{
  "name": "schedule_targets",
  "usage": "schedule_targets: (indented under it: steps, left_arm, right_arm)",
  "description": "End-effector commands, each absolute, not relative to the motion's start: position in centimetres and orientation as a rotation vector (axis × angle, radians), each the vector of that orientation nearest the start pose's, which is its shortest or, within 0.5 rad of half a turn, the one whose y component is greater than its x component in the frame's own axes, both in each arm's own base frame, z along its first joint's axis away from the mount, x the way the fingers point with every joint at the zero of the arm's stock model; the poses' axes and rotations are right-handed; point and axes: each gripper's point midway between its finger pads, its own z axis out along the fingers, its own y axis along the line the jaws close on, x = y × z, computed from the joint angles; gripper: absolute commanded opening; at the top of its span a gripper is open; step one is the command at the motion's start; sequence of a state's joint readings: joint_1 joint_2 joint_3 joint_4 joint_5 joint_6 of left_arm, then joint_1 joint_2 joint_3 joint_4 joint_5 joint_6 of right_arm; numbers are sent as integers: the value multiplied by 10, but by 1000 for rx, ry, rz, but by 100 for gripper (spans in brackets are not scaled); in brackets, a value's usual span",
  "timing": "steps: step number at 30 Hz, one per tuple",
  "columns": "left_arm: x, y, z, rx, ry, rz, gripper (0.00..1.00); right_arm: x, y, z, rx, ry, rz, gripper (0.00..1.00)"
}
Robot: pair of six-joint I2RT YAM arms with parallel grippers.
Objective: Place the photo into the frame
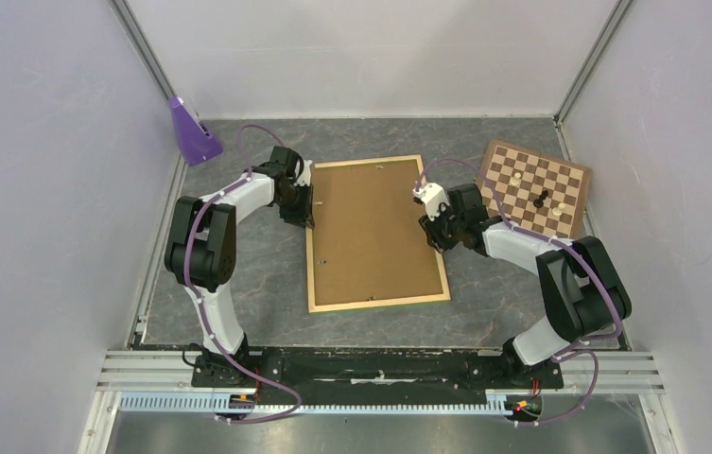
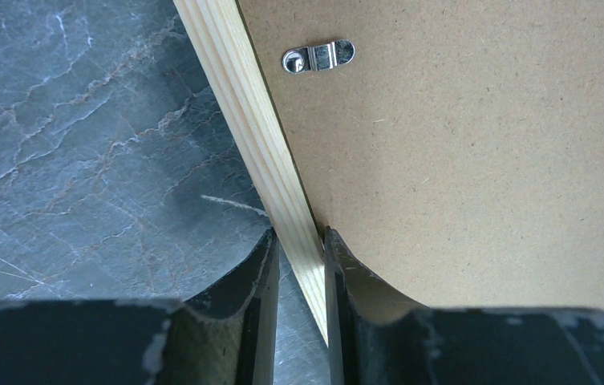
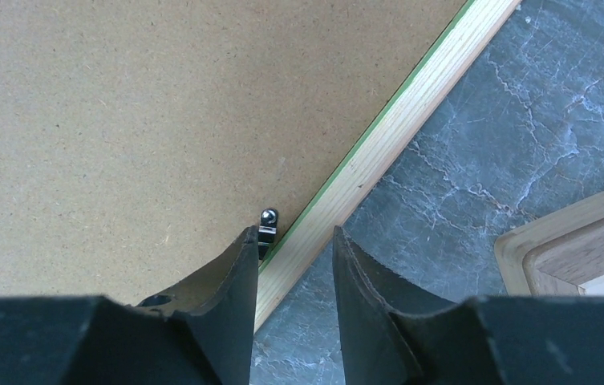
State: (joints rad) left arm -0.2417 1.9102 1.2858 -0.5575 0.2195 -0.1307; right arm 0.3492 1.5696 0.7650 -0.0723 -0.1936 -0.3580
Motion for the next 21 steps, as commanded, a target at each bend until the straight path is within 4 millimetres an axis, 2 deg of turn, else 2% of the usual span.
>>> schedule_targets:
  steps: [1, 11, 21]
  left_arm:
    - [383, -127, 38, 263, 2713, -348, 2]
    - [386, -124, 37, 283, 2716, -322, 2]
    - [388, -122, 35, 306, 2726, -299, 2]
  right_arm:
    - [308, 112, -13, -991, 2425, 120, 34]
    - [311, 108, -14, -1084, 2369, 77, 21]
    - [313, 110, -15, -1253, 2302, 47, 16]
